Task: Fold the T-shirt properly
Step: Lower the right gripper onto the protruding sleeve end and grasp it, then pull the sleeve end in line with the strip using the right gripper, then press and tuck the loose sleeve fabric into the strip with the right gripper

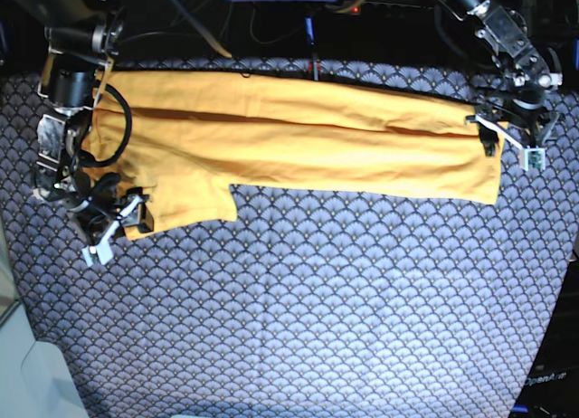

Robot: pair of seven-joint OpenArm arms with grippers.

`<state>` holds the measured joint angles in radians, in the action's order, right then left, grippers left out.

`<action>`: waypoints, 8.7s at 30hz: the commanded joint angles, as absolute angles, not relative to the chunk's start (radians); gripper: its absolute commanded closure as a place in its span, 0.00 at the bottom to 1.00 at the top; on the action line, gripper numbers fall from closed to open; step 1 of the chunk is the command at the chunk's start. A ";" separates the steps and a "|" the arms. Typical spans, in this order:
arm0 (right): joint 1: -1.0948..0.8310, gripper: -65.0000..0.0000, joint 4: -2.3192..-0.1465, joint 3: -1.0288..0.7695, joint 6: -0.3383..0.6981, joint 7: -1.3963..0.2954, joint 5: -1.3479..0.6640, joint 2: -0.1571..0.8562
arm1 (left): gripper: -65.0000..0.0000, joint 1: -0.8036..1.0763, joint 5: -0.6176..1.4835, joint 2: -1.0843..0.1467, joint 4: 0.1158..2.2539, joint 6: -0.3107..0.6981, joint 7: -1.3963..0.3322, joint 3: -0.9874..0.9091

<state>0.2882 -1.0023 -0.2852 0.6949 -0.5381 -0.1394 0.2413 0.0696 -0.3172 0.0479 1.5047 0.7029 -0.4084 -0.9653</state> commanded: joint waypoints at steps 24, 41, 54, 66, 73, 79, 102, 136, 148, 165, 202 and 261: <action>0.209 1.00 -1.308 -0.294 0.698 -0.550 -0.151 0.239 | 0.35 0.061 -0.306 0.038 1.523 0.698 -0.386 -0.964; -0.165 1.00 -1.770 -0.394 0.698 -0.541 -0.153 0.154 | 0.35 0.061 -0.306 0.038 1.521 0.698 -0.384 -0.960; -0.289 1.00 -1.876 -0.389 0.698 -0.524 -0.154 0.154 | 0.35 0.062 -0.309 0.038 1.515 0.698 -0.383 -0.958; -0.467 1.00 -1.830 -0.386 0.698 -0.263 -0.148 0.114 | 0.35 0.061 -0.311 0.038 1.518 0.698 -0.384 -0.958; -0.542 1.00 -1.801 -0.384 0.698 -0.160 -0.148 0.114 | 0.35 0.058 -0.311 0.038 1.520 0.698 -0.386 -0.957; -0.559 1.00 -1.692 -0.383 0.698 -0.065 -0.147 0.116 | 0.35 0.058 -0.311 0.038 1.520 0.698 -0.386 -0.957; -0.552 0.75 -1.641 -0.387 0.698 -0.153 -0.147 0.101 | 0.35 0.064 -0.308 0.035 1.520 0.698 -0.383 -0.957; -0.429 0.57 -1.796 -0.618 0.698 -0.159 -0.151 0.065 | 0.35 0.061 -0.306 0.036 1.514 0.698 -0.381 -0.957; -0.354 0.56 -1.808 -0.387 0.698 -0.321 -0.147 0.061 | 0.35 0.061 -0.306 0.038 1.514 0.698 -0.381 -0.957; -0.234 0.56 -1.790 -0.171 0.698 -0.529 -0.147 0.163 | 0.35 0.059 -0.305 0.038 1.514 0.698 -0.381 -0.958; -0.119 0.60 -1.632 -0.044 0.698 -0.529 -0.147 0.217 | 0.35 0.058 -0.305 0.038 1.514 0.698 -0.381 -0.963; -0.096 0.57 -1.649 -0.067 0.698 -0.653 -0.147 0.214 | 0.35 0.058 -0.305 0.051 1.520 0.698 -0.381 -0.960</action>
